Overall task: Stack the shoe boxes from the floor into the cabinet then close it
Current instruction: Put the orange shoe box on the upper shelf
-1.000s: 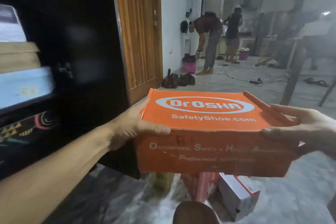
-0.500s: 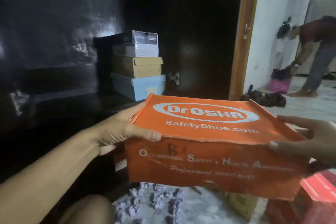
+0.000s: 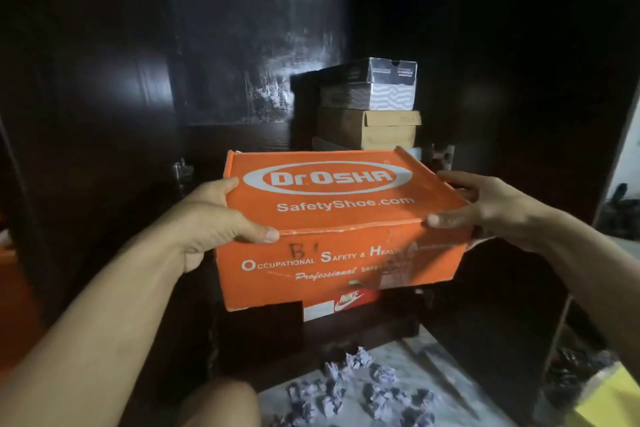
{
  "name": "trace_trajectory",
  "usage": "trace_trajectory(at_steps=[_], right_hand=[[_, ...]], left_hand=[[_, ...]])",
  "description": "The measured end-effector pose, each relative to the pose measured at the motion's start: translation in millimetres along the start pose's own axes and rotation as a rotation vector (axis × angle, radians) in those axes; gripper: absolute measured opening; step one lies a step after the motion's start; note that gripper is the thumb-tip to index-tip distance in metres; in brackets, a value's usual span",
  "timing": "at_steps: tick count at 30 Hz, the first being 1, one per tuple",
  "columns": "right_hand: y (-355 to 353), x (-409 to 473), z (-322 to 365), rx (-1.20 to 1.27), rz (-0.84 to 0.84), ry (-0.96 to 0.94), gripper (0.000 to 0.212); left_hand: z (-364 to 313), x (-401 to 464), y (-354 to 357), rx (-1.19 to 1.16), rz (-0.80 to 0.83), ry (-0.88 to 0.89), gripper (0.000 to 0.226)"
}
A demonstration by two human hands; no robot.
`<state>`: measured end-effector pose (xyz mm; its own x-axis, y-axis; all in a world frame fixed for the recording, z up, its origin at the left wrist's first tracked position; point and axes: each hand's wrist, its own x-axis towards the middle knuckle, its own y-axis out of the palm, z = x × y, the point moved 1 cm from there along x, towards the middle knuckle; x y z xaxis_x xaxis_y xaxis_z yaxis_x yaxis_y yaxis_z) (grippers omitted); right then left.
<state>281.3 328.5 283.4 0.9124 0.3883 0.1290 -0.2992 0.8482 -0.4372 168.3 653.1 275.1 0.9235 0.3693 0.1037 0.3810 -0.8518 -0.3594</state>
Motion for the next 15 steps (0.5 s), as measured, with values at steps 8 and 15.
trace_trajectory(at_steps=[8,15], right_hand=[[37.5,61.3,10.5,-0.035,0.043,-0.06,0.104],[47.2,69.8,-1.4,-0.05,0.066,-0.12,0.067]], left_hand=[[7.2,8.1,-10.4,-0.047,-0.226,-0.025,0.097],[13.2,4.9,-17.8,0.041,-0.313,-0.015,0.088]])
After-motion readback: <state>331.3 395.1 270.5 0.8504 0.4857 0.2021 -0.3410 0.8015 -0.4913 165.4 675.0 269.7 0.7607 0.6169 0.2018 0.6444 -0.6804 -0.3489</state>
